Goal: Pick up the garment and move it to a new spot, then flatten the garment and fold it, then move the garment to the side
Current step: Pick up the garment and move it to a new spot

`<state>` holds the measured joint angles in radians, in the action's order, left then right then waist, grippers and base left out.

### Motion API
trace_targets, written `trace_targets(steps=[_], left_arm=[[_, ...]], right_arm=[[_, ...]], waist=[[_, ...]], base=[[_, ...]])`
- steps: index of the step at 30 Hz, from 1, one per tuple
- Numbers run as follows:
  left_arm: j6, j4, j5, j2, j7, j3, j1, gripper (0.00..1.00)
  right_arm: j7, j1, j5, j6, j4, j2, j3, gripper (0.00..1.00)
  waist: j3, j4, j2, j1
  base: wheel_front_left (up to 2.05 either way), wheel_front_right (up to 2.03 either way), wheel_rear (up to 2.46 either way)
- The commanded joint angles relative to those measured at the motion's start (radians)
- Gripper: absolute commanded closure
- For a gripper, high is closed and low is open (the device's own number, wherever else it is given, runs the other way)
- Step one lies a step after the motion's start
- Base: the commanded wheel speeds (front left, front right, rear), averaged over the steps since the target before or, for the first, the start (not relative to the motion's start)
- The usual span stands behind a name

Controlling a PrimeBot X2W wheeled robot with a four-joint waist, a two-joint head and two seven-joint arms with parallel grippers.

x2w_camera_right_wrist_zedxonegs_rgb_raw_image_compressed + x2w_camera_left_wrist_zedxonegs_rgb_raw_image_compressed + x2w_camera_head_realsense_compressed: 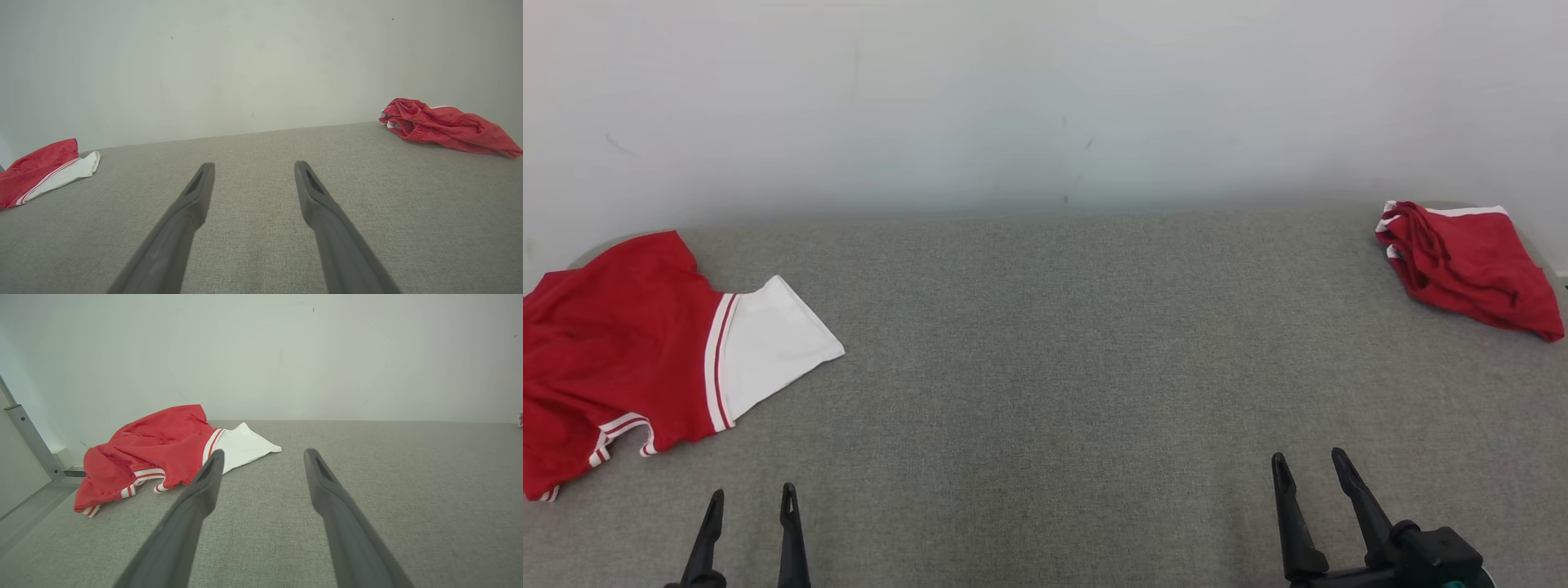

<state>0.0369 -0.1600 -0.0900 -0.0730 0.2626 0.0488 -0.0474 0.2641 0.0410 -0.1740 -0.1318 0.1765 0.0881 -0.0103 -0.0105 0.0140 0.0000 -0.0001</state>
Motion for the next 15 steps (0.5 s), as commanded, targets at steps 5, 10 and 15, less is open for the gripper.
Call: trace_targets(steps=[5,10,15], left_arm=[[0.004,-0.007,0.006,0.002,0.003,0.004,0.001,0.0],[0.008,-0.01,0.009,0.003,0.003,0.005,0.001,0.0],[0.01,-0.011,0.011,0.004,0.003,0.004,0.002,0.0]], right_arm=[[0.0,0.011,0.008,0.002,0.002,-0.006,0.002,0.0],[0.0,0.011,0.012,0.002,0.002,-0.007,0.003,0.0],[0.0,0.014,0.014,0.002,-0.002,-0.008,0.005,0.0]], waist=[[-0.002,0.002,0.0,0.0001],[-0.003,-0.001,0.0,0.0001],[-0.001,-0.003,0.0,0.0001]], base=[[0.0,0.0,0.0],[0.0,0.0,0.0],[0.0,0.0,0.0]])
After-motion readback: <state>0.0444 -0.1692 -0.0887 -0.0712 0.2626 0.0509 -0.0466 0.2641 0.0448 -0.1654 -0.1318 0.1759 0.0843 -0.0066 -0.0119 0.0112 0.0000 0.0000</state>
